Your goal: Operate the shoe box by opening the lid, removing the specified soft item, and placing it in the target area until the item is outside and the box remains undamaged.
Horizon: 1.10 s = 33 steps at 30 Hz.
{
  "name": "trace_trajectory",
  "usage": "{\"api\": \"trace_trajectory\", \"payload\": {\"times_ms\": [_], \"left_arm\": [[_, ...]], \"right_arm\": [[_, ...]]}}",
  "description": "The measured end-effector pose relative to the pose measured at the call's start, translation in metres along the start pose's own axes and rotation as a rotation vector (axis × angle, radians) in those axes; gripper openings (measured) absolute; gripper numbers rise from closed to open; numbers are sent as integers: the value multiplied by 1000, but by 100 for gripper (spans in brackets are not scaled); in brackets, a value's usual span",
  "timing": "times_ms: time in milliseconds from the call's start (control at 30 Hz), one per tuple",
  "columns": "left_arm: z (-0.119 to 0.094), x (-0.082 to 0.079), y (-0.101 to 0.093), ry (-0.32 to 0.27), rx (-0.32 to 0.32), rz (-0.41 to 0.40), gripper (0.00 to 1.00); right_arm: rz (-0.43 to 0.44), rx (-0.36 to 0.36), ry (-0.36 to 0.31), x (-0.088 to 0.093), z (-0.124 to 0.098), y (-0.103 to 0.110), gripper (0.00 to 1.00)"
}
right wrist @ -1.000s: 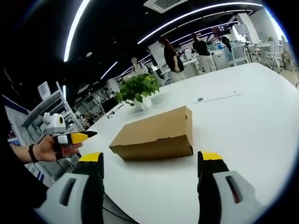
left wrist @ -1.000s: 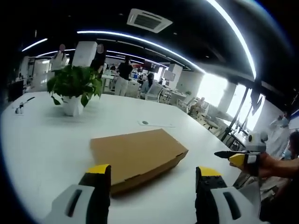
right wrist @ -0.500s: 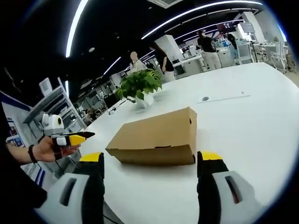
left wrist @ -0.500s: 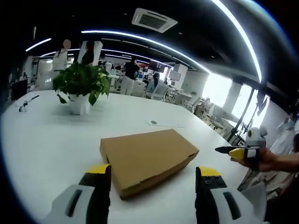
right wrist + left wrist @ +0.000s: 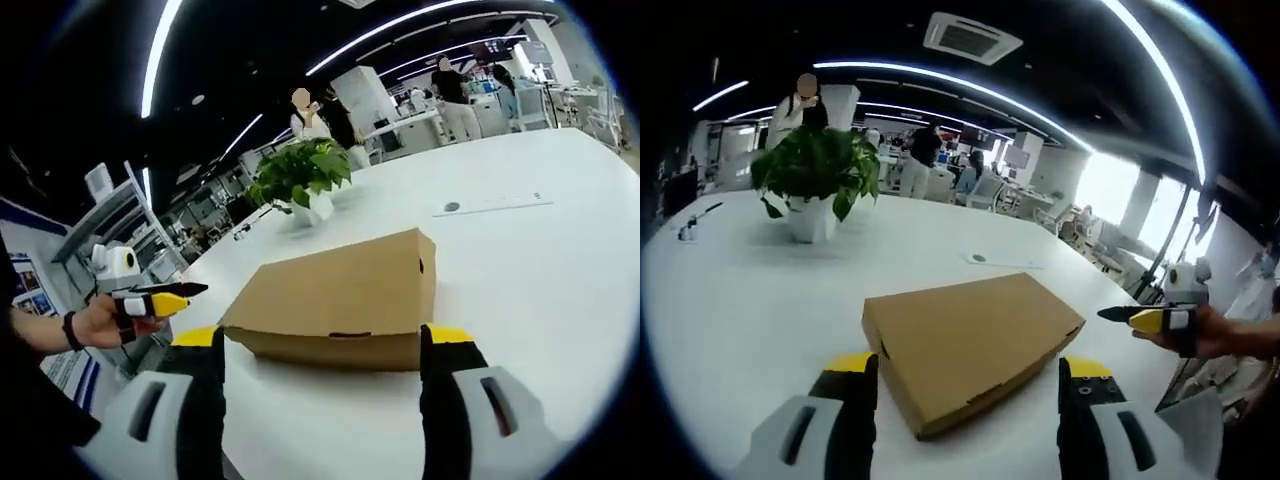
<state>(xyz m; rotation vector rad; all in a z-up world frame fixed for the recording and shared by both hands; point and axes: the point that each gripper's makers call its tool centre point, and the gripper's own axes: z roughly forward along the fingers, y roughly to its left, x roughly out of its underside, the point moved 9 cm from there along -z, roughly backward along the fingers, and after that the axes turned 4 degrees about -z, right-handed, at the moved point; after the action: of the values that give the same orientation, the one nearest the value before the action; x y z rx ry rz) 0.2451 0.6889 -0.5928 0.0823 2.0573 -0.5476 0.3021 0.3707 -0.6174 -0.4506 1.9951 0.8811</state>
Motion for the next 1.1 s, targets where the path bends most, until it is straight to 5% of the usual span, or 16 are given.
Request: {"api": "trace_trajectory", "payload": {"times_ms": [200, 300, 633, 1100], "left_arm": [[9, 8, 9, 27, -5, -4, 75], [11, 13, 11, 44, -8, 7, 75], [20, 30, 18, 113, -13, 54, 72], [39, 30, 15, 153, -8, 109, 62]], "right_arm": [[-4, -1, 29, 3, 13, -6, 75], [-96, 28, 89, 7, 17, -11, 74], [-140, 49, 115, 12, 29, -19, 65], [-234, 106, 158, 12, 38, -24, 54]]}}
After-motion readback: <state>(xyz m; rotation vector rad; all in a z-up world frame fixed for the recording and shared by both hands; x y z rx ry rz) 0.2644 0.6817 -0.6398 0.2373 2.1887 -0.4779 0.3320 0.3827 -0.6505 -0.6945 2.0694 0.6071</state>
